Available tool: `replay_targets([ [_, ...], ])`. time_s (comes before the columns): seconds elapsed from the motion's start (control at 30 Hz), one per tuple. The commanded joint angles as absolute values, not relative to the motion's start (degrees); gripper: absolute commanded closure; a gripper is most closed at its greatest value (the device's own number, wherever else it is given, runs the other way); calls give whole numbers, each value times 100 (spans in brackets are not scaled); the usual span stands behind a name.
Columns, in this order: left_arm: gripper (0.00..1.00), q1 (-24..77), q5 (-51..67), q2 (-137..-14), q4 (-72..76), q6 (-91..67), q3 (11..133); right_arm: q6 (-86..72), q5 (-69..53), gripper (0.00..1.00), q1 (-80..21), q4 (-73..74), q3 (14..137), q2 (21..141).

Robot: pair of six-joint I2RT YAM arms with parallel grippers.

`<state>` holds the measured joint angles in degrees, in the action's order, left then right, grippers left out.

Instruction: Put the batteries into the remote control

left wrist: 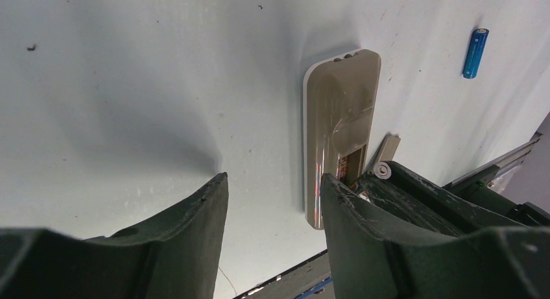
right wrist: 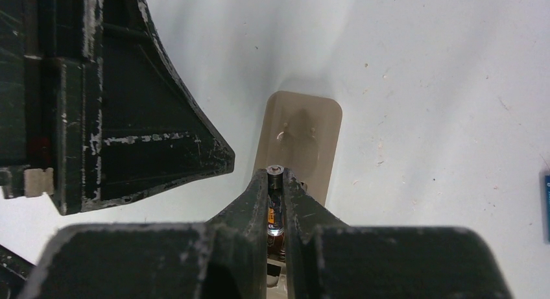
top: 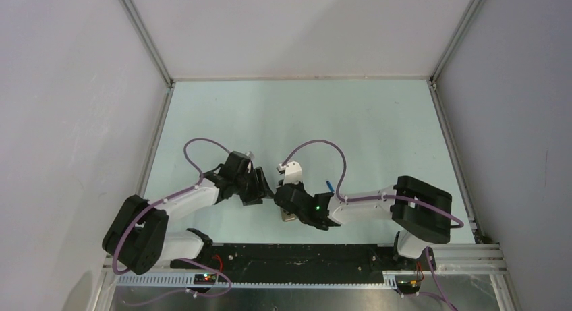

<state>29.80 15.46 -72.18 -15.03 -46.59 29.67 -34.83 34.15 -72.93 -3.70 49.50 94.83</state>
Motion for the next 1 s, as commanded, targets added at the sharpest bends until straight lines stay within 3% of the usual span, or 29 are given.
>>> replay_targets([
  [0.0, 42, 2923, 1597, -7042, -1405, -4696, 2902, -3450, 3727, 90, -7365, -432, 4948, 9605],
  [0.97, 41, 2857, 1566, -6990, -1407, -4675, 2803, -3530, 4161, 85, -7639, -327, 4685, 9570],
])
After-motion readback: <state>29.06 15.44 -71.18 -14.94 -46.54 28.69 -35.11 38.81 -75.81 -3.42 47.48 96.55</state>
